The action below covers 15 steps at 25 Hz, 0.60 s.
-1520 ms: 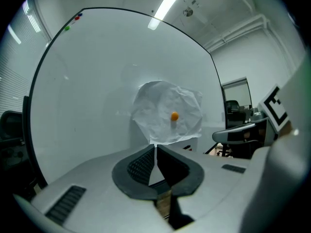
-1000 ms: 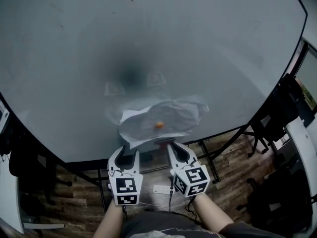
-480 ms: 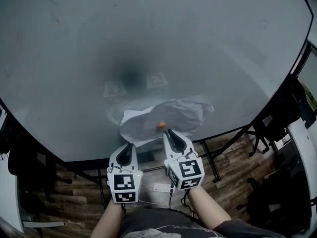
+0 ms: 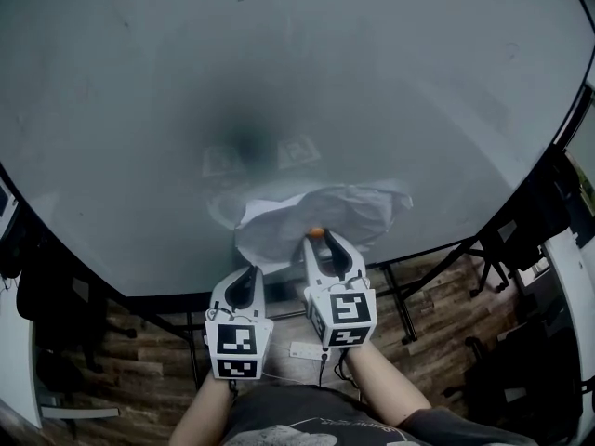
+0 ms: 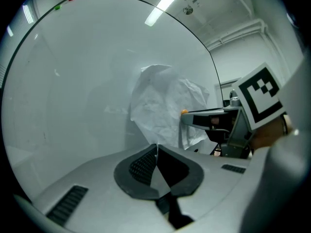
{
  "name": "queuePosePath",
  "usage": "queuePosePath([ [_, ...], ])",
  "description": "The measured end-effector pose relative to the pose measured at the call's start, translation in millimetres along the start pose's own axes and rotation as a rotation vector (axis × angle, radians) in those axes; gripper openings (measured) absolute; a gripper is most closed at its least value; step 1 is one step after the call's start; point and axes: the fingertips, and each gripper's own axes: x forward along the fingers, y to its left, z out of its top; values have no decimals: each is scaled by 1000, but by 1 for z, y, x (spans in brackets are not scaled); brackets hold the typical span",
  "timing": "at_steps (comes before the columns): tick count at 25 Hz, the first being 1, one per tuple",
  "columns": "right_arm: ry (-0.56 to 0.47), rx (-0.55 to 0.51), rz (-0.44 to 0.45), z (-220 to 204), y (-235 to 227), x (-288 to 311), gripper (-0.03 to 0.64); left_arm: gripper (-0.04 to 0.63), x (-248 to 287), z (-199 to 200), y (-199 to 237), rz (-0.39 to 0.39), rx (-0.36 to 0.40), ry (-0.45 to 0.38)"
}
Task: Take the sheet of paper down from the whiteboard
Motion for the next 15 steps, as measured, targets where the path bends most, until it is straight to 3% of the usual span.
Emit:
queuePosePath([
  [15,15,3,32,-3,0,-1,94,14,-4,4,1,-1,-14,-21],
])
